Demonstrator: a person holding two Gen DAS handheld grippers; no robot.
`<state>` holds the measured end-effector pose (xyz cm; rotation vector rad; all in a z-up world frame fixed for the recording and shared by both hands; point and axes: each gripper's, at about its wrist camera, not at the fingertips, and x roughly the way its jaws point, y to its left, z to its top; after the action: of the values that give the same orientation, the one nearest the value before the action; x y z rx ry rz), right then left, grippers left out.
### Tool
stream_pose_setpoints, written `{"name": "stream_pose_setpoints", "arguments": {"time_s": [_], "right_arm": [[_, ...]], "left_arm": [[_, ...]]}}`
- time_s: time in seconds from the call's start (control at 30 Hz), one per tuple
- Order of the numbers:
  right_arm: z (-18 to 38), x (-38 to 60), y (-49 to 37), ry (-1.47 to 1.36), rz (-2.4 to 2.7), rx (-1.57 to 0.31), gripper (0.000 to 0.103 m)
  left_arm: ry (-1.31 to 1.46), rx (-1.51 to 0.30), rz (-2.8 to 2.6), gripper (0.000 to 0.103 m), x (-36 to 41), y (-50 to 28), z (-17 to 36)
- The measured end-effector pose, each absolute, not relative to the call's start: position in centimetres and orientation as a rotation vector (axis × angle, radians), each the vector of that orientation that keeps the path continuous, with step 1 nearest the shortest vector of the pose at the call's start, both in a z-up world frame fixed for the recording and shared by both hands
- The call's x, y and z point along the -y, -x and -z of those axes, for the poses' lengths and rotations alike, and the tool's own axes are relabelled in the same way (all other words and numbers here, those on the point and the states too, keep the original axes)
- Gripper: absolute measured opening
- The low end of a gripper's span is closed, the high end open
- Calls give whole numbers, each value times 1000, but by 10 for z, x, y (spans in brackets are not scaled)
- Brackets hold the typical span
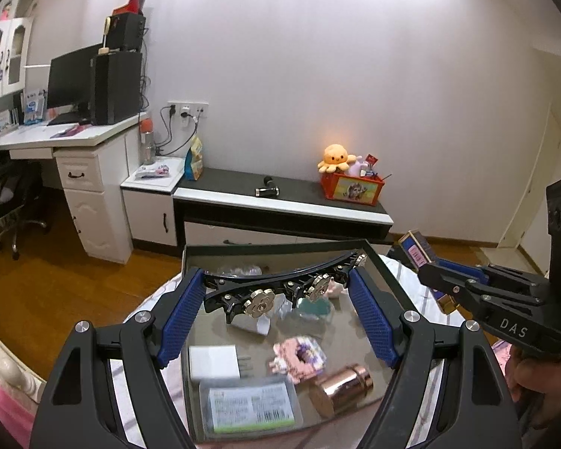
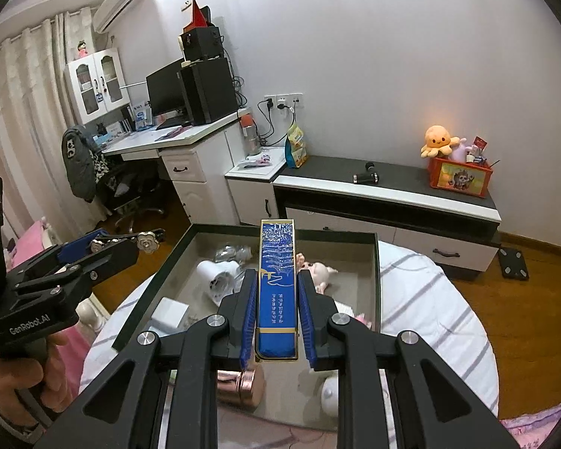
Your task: Organize rigid objects
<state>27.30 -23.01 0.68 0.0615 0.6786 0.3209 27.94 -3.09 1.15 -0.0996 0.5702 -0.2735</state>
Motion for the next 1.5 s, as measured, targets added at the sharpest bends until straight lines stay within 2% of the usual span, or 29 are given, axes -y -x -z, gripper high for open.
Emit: {"name": "stream_pose_setpoints", "arguments": {"time_s": [0.47, 0.53, 0.6, 0.63, 0.67, 0.7, 0.73, 0.8, 0.83, 0.87, 1.5], "right_arm": [[18, 224, -304, -70, -301, -747, 21], [20, 225, -307, -69, -294, -755, 22], [20, 225, -307, -77, -294, -756, 25], [20, 226, -306, -83, -293, -754, 42], [19, 227, -305, -88, -285, -750, 69], [18, 228, -303, -97, -285, -743, 80], [17, 229, -302, -105, -287, -735, 84], [14, 231, -298, -110, -270, -727, 85], [13, 231, -297, -106, -258, -726, 91], [13, 233, -296, -106, -245, -722, 103], [-18, 231, -211, -126, -201, -653, 103]], "left_arm": [[87, -660, 281, 80, 41, -324, 19], [78, -682, 285, 86, 42, -327, 22], [73, -679, 269, 103, 41, -327, 23], [76, -672, 264, 103, 40, -326, 23], [81, -668, 262, 103, 38, -324, 22], [86, -667, 261, 103, 36, -321, 22], [90, -666, 258, 103, 35, -319, 22], [98, -657, 242, 103, 32, -312, 20], [102, -655, 238, 103, 31, -309, 19], [108, -651, 232, 103, 28, -305, 17], [102, -581, 195, 103, 17, -210, -12]]}}
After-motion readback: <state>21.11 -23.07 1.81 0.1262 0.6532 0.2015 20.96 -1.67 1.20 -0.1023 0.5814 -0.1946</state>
